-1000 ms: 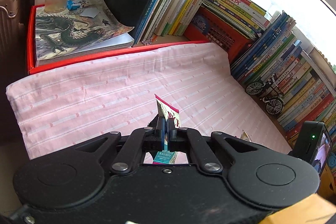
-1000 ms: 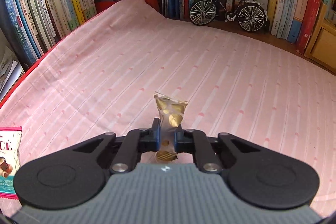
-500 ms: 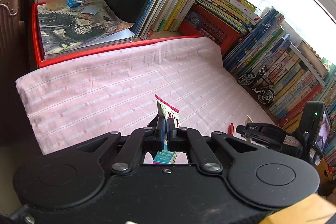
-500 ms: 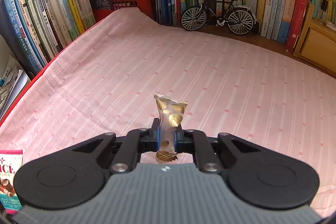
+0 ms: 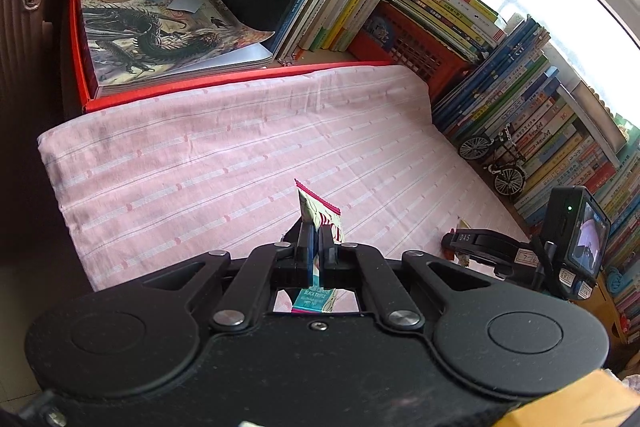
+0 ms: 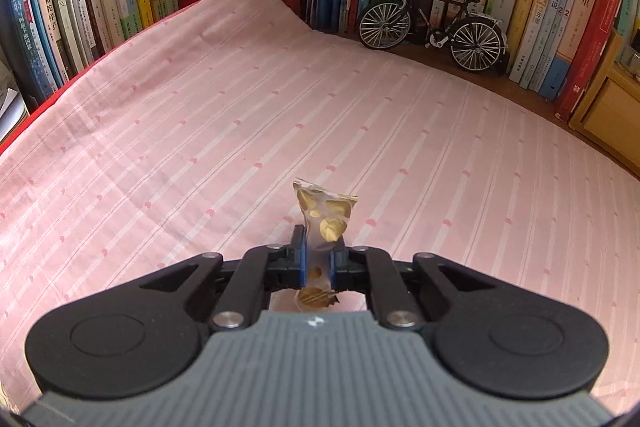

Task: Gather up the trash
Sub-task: 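Carry the RICE bag and clear wrapper off the bed toward the bin, then lower both held items down over the black bin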

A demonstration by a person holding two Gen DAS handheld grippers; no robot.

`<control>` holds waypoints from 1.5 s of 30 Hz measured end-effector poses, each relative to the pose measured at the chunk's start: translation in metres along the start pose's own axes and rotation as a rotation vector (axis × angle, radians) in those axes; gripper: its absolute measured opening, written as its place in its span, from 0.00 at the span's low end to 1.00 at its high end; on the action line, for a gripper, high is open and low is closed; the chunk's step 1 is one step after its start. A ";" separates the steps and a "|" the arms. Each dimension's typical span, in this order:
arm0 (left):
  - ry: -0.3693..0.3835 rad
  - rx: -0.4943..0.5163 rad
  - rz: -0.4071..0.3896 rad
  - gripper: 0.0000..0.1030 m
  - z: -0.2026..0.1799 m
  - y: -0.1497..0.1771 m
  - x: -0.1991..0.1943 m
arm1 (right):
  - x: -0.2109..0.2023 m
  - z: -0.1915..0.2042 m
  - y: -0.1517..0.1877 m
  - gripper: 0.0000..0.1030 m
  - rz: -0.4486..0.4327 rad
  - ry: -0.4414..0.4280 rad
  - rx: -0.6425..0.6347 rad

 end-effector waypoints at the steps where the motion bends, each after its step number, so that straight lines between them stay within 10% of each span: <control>1: 0.001 0.002 -0.002 0.01 0.000 -0.001 0.000 | -0.003 -0.001 0.001 0.13 -0.003 -0.001 0.003; 20: 0.048 0.030 0.039 0.01 0.009 0.012 -0.037 | -0.102 -0.008 0.047 0.13 0.027 -0.132 0.063; 45: 0.122 0.204 0.251 0.01 0.080 0.090 -0.157 | -0.252 0.054 0.217 0.13 0.106 -0.110 0.103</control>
Point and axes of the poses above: each gripper's, at about its wrist camera, not at the fingertips, and x roughly the way its jaws point, z to its left, y to its underside, the point moved 2 cm from there along x, roughly the way its jaws point, and after that the axes turned 9 degrees about y, right-handed, at the moved point
